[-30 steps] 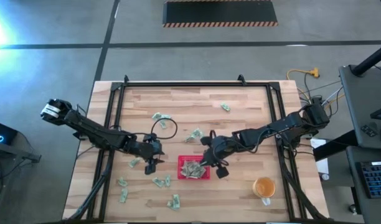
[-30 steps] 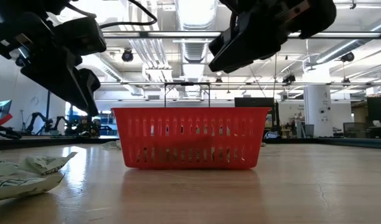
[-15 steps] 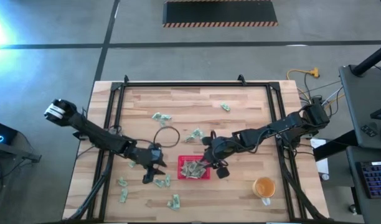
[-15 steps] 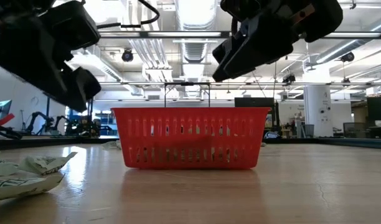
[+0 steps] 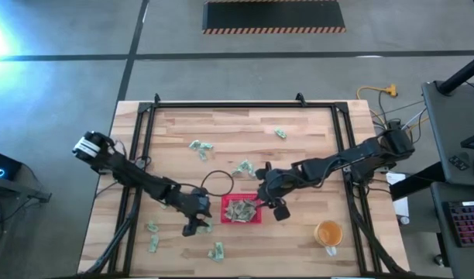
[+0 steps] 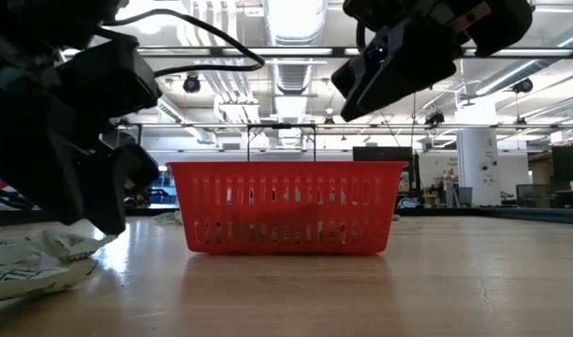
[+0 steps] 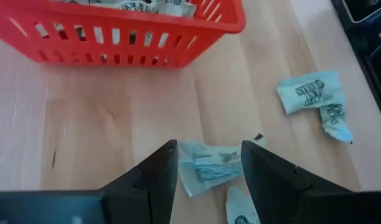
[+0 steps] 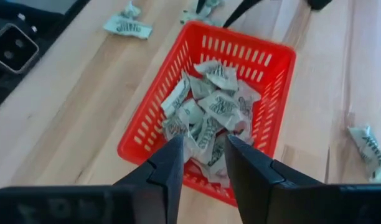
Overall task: Pick and place Stevia / Truvia into bins
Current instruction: Put the white stevia packet into the red bin
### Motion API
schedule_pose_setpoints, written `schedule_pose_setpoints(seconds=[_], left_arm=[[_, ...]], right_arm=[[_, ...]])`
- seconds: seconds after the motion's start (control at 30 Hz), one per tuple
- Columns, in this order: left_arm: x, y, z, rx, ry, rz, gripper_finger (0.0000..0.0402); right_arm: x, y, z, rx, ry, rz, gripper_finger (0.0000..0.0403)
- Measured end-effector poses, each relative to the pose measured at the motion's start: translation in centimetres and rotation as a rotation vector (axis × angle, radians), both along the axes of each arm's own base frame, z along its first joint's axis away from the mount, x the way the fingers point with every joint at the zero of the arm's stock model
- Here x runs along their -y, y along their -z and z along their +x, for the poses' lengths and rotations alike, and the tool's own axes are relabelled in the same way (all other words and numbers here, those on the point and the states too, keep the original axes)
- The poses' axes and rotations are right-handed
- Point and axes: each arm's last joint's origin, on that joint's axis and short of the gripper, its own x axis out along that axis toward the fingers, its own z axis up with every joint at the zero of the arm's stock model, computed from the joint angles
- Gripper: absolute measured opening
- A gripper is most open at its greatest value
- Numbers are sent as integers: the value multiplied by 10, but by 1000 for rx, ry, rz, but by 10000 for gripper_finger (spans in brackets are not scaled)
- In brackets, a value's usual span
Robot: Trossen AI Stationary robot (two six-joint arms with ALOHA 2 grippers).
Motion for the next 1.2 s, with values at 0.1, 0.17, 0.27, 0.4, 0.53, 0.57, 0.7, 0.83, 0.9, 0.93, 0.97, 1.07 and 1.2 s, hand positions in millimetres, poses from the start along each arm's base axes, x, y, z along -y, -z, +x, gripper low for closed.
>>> schedule_pose_setpoints(seconds=[0.1, 0.17, 0.27, 0.4, 0.53, 0.57, 0.7, 0.83, 0.9, 0.93, 0.97, 1.07, 1.2], left_arm=[[0, 1, 1, -3, -2, 2, 160], [0, 1, 1, -6, -2, 3, 160], [0, 0, 2, 2, -2, 0, 160], [0, -1, 2, 4, -3, 0, 160], [1, 0, 2, -2, -7, -3, 160], [1, 1, 2, -10, -15, -10, 160], [1, 8, 3, -33, -21, -17, 160], [2, 12, 5, -41, -12, -21, 160], [3, 12, 5, -42, -11, -21, 160], [3, 12, 5, -41, -10, -21, 159], [3, 12, 5, -39, -7, -18, 158], [2, 11, 4, -40, -6, -15, 141], [2, 11, 4, -46, -7, -11, 94]], right_arm=[[0, -3, -1, 10, 1, 2, 102], [0, -2, -1, 6, 0, 1, 100], [0, -1, 0, 5, -1, 0, 97], [0, -1, 0, 1, 1, 1, 100], [0, -1, 0, 2, 2, 1, 102], [0, -1, 0, 2, 2, 1, 102], [0, -1, 0, 2, 1, 1, 97], [0, -1, 0, 2, 2, 1, 91], [0, -1, 0, 1, 1, 1, 89], [0, -1, 0, 2, 1, 2, 88], [0, -1, 0, 2, 1, 1, 86], [0, -1, 0, 2, 1, 1, 87], [0, -1, 0, 1, 2, 1, 91]])
